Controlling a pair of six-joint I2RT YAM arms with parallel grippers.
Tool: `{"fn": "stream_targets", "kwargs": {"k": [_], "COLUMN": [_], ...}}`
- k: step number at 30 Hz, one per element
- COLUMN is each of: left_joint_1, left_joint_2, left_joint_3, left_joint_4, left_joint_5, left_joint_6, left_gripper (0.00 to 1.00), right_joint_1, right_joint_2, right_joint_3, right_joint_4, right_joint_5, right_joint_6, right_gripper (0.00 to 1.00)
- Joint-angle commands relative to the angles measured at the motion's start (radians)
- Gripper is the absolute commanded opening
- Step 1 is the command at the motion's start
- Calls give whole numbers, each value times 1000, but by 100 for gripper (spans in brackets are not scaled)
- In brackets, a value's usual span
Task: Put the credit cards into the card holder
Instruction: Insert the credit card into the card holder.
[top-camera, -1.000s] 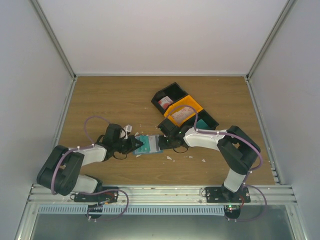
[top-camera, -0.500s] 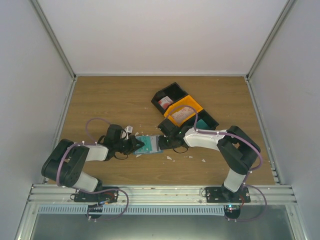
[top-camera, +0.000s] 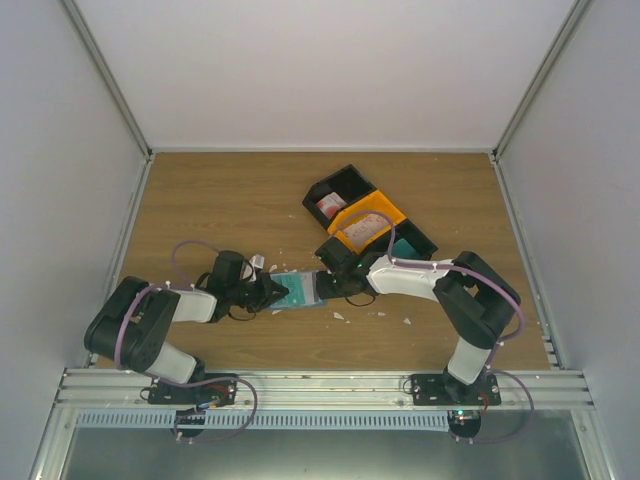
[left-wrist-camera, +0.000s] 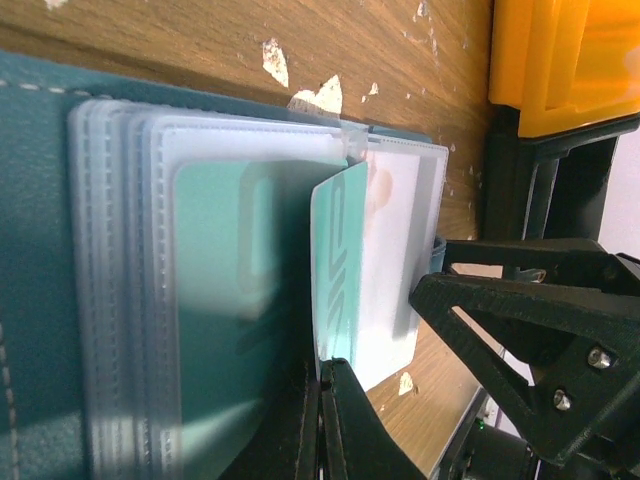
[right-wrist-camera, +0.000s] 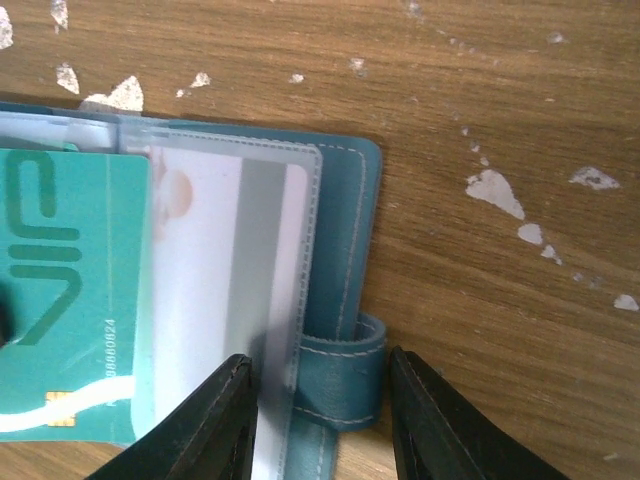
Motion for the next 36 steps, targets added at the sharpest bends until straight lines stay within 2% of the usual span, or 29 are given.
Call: {"fn": "stream_targets", "kwargs": {"k": [1, 16, 19, 25, 31, 36], "left_joint_1": [1, -8, -22, -62, -99, -113], "left_joint_2": [51, 120, 128, 126, 148, 107], "left_joint_3": [12, 18, 26, 73, 118, 147], "left_joint_4": [-8, 91, 92, 18, -20, -112], "left_joint_5": [11, 26, 42, 32, 19, -41], "left_joint_6": [20, 32, 53, 121, 135, 158], "left_gripper": [0, 0, 3, 9, 11, 15], "right_joint_1": [9, 9, 9, 9, 9, 7], "right_joint_2": [63, 64, 65, 64, 55, 26], "right_joint_3": [-33, -56, -56, -58, -60, -64], "right_joint_4": [-39, -8, -7, -7, -4, -4], "right_joint_5": [-48, -101, -101, -100, -93, -75], "right_joint_6": [1, -2, -1, 2, 4, 6], "right_gripper": [38, 37, 37, 36, 36, 38]}}
